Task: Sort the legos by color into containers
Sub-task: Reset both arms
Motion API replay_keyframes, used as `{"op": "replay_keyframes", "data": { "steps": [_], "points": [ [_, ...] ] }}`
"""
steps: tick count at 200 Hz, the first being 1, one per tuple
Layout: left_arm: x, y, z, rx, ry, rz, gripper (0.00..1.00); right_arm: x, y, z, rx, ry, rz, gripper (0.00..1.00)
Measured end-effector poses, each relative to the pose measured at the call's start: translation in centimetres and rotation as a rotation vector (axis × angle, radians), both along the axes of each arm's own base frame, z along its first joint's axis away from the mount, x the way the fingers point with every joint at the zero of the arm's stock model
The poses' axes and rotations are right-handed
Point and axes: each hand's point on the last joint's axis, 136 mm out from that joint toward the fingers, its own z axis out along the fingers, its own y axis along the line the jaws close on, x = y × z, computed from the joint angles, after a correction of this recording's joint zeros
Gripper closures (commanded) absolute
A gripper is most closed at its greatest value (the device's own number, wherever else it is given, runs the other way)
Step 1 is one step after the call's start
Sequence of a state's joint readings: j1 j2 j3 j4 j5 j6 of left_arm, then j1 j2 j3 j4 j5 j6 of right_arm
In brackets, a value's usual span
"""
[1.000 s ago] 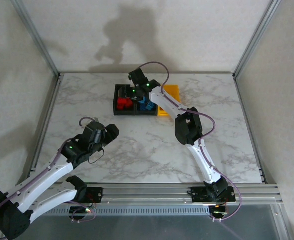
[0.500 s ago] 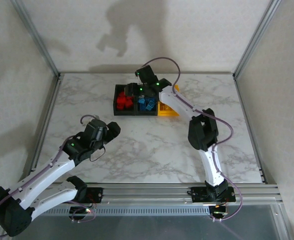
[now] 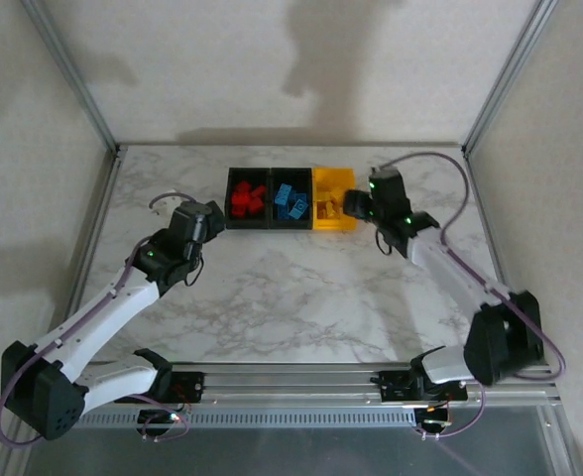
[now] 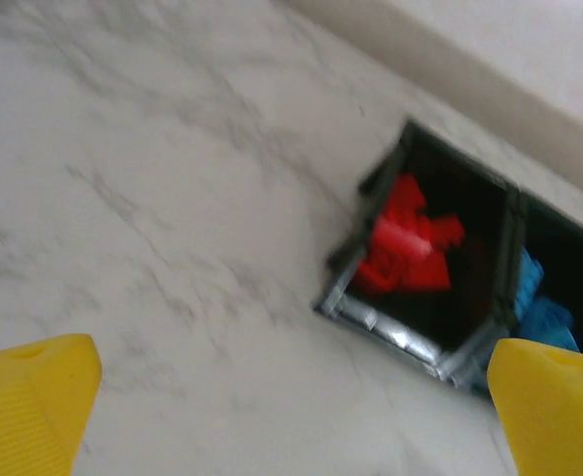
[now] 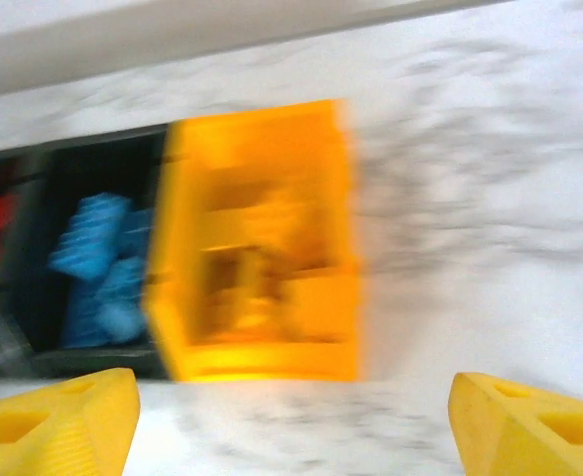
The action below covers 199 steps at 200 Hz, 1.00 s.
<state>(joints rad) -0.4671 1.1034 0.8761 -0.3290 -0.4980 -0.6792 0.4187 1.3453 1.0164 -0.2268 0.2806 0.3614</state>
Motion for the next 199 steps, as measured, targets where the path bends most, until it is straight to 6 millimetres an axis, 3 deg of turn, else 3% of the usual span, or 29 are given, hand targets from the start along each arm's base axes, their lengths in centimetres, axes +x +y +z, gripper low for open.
{"op": "replay_keyframes", "data": {
  "steps": [4,24,58,80,103,132,152,175,199],
  "points": [
    [0.1,0.5,0.2,0.023,-0.022,0.016,0.0,-0.4,-1.3,-0.1,-0.022,-0.026,-0.039,0.02],
    [-0.1,3.1,-0.5,0.128,-0.105,0.091,0.0,-2.2,-5.6,0.2,-0.134,-0.197,-0.159,0.01],
    [-1.1,9.1,-7.6,0.313,-0.033,0.229,0.0,-3.1,-12.9,-2.3,-0.287,-0.247,-0.437,0.01],
    [-0.6,10.6,-10.7,0.409,0.021,0.254,0.0,-3.6,-15.9,-4.6,-0.352,-0.245,-0.556,0.01],
    [-0.2,10.8,-11.8,0.444,-0.001,0.247,0.0,-4.5,-17.1,-6.8,-0.384,-0.258,-0.588,0.01],
    [0.5,10.8,-10.1,0.427,-0.131,0.254,0.01,-5.1,-17.9,-8.2,-0.374,-0.31,-0.583,0.01],
    [0.7,10.8,-9.1,0.413,-0.221,0.252,0.0,-4.9,-17.2,-8.7,-0.358,-0.357,-0.528,0.01],
    [-0.1,11.1,-9.8,0.406,-0.245,0.213,0.0,-4.3,-16.1,-9.0,-0.327,-0.406,-0.437,0.01],
    [0.5,10.6,-9.8,0.384,-0.296,0.138,0.01,-3.3,-15.2,-8.7,-0.284,-0.436,-0.343,0.01]
  ]
}}
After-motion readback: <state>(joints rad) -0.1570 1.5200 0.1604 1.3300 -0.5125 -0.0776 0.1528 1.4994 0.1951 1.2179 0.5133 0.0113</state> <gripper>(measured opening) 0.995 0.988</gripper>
